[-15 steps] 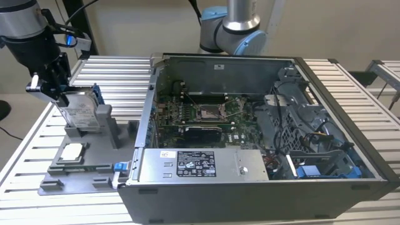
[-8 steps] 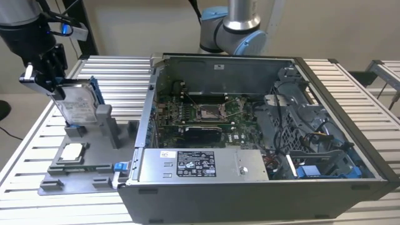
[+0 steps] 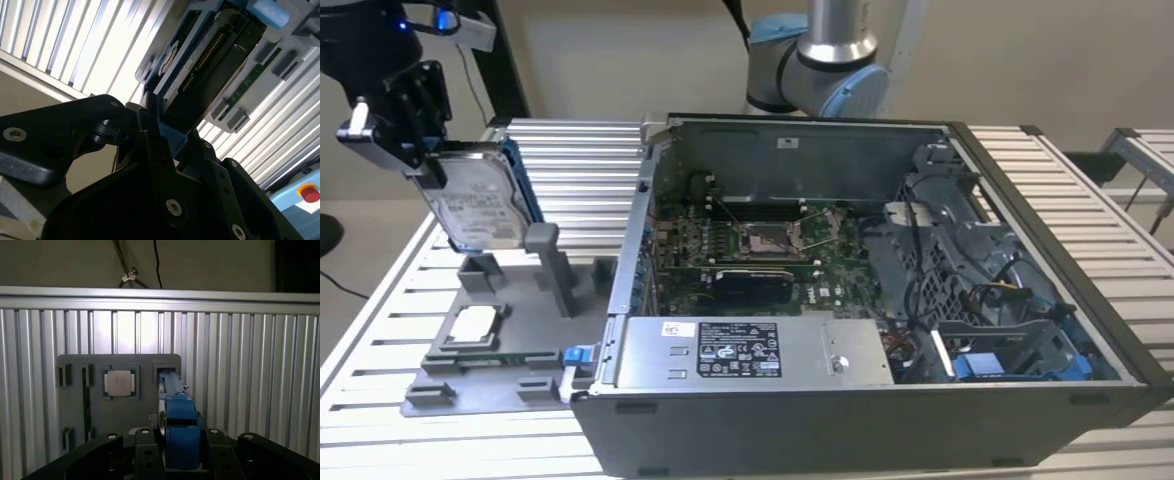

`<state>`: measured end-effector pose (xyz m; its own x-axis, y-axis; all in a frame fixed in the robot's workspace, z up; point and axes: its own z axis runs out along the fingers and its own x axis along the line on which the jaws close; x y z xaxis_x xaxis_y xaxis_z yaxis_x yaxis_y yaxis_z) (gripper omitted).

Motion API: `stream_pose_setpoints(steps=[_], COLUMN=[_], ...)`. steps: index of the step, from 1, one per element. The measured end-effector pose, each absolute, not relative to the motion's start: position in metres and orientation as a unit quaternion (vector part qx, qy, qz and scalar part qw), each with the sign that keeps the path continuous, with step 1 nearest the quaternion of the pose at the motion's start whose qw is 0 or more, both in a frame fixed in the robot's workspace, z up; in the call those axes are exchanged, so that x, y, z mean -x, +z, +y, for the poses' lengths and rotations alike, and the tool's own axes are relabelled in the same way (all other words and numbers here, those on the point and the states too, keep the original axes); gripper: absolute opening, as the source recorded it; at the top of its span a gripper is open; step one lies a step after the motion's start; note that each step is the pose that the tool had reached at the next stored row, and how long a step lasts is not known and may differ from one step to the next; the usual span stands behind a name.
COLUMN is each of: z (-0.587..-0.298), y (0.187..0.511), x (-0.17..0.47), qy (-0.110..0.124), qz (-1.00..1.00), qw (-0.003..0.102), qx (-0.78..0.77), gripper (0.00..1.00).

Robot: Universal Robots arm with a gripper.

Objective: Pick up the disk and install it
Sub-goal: 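Pick up the disk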

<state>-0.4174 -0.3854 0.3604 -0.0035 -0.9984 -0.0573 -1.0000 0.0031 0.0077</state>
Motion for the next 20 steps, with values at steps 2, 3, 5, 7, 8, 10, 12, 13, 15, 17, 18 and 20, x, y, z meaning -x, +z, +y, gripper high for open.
stream_pose_setpoints(steps=[2, 3, 5, 7, 8, 10, 12, 13, 15, 17, 18, 20], z=[-0.385, -0.385, -0.385, -0.385, -0.385, -0.386, -0.386, -0.386, -0.386, -0.386, -0.386, -0.386], y=[0.369, 0.374, 0.382, 0.391, 0.395, 0.404, 0.413, 0.417, 0.426, 0.434, 0.438, 0.445], x=[0.417, 0.417, 0.417, 0.417, 0.417, 0.417, 0.417, 0.417, 0.417, 0.417, 0.417, 0.417], qy=[0.023, 0.023, 0.023, 0.023, 0.023, 0.023, 0.023, 0.023, 0.023, 0.023, 0.023, 0.023], qz=[0.708, 0.708, 0.708, 0.708, 0.708, 0.708, 0.708, 0.708, 0.708, 0.708, 0.708, 0.708], qw=[0.018, 0.018, 0.018, 0.018, 0.018, 0.017, 0.017, 0.017, 0.017, 0.017, 0.017, 0.017], qx=[0.706, 0.706, 0.706, 0.706, 0.706, 0.706, 0.706, 0.706, 0.706, 0.706, 0.706, 0.706], gripper=[0.00, 0.00, 0.00, 0.00, 0.00, 0.00, 0.00, 0.00, 0.00, 0.00, 0.00, 0.00])
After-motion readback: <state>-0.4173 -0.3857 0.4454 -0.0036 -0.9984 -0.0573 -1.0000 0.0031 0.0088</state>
